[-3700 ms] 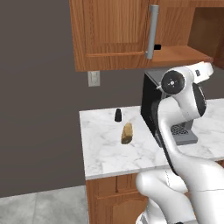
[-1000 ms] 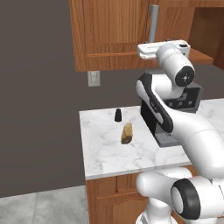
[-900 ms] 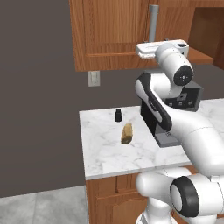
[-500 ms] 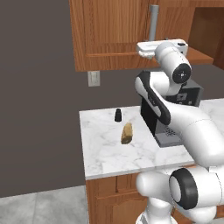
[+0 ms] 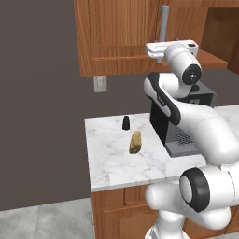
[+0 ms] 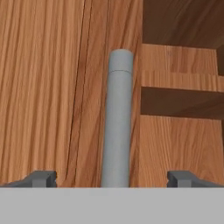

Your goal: Pick the pan from the cabinet and place it on the stove. Then turn on the stove burner for the pan.

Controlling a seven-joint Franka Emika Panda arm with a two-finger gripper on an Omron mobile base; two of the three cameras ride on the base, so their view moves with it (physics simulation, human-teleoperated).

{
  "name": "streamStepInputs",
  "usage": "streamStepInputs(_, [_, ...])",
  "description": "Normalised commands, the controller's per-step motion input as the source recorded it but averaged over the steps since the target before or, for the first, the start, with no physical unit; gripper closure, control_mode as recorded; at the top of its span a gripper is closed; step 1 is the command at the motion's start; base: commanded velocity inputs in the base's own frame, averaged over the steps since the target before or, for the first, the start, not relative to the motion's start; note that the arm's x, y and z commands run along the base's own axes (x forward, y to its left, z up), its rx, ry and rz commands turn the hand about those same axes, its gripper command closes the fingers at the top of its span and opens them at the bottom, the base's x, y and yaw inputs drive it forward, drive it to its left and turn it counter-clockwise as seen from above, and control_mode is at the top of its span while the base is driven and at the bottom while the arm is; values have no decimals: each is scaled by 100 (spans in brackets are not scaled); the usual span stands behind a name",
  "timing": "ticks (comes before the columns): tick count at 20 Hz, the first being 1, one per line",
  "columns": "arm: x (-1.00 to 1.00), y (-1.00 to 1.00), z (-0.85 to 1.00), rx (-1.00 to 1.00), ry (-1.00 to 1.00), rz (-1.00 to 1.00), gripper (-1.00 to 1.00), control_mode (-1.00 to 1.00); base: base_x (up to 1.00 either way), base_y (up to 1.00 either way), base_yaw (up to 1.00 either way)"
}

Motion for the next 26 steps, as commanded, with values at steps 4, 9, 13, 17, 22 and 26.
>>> streamStepInputs(4, [29,-1,0,0,0,0,-100,-100,0,0,0])
streamStepInputs(9, [23,0,-3,0,0,0,-100,-100,0,0,0])
streamStepInputs(13, [24,0,-5,0,0,0,-100,-100,0,0,0])
streamStepInputs(17, [25,0,-6,0,0,0,-100,-100,0,0,0])
streamStepInputs(22, [30,0,-10,0,0,0,-100,-100,0,0,0])
streamStepInputs(26, [35,0,-14,0,0,0,-100,-100,0,0,0])
